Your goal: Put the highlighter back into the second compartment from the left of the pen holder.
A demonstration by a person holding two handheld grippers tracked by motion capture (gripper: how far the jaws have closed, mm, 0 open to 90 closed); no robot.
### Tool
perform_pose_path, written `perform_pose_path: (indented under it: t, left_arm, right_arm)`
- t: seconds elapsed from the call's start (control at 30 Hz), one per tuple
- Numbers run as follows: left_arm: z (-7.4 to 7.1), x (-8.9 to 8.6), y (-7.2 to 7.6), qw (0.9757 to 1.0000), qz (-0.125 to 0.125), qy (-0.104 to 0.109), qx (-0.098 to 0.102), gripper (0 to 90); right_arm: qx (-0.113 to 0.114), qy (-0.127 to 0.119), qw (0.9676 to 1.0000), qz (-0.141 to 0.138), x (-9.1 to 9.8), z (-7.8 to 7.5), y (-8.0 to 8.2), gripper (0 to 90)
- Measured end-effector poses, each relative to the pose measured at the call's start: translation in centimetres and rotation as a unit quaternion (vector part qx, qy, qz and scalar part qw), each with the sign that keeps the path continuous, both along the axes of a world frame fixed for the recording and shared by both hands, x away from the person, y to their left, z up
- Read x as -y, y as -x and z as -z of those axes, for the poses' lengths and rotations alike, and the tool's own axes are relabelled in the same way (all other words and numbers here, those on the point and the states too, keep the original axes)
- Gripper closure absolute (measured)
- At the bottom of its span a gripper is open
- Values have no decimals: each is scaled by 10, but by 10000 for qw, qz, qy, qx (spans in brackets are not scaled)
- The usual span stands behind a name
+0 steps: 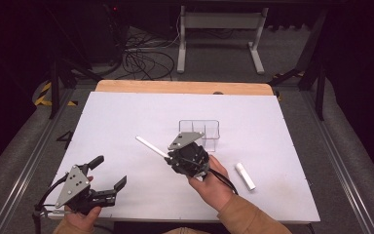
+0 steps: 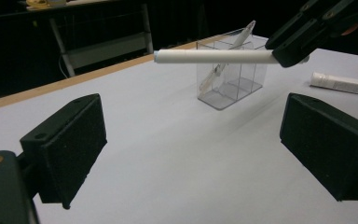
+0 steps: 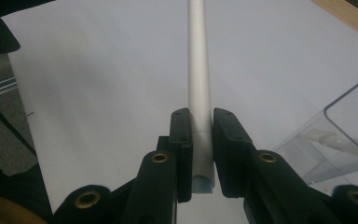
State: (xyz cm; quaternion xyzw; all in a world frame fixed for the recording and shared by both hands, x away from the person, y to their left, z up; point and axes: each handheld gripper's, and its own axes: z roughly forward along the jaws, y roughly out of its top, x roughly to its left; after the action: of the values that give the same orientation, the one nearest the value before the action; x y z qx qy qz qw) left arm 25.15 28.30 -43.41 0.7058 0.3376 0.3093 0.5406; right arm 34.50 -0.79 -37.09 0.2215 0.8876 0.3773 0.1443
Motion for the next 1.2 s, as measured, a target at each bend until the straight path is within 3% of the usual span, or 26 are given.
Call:
perform_pose_path:
  t: [0.27,0.83,1.2]
  left_arm:
    - [0,0,0,10000,-7,-7,1,76]
    - [0,0,0,10000,-12,-1,3,76]
    - [0,0,0,10000,-10,2,-14,77]
  right_arm:
    - [-58,44,10000,40,21,-19,-3,790]
    - [-191,94,9995,244,57,-45,-10,790]
    - [-295,181,9978,573,80,-55,-19,789]
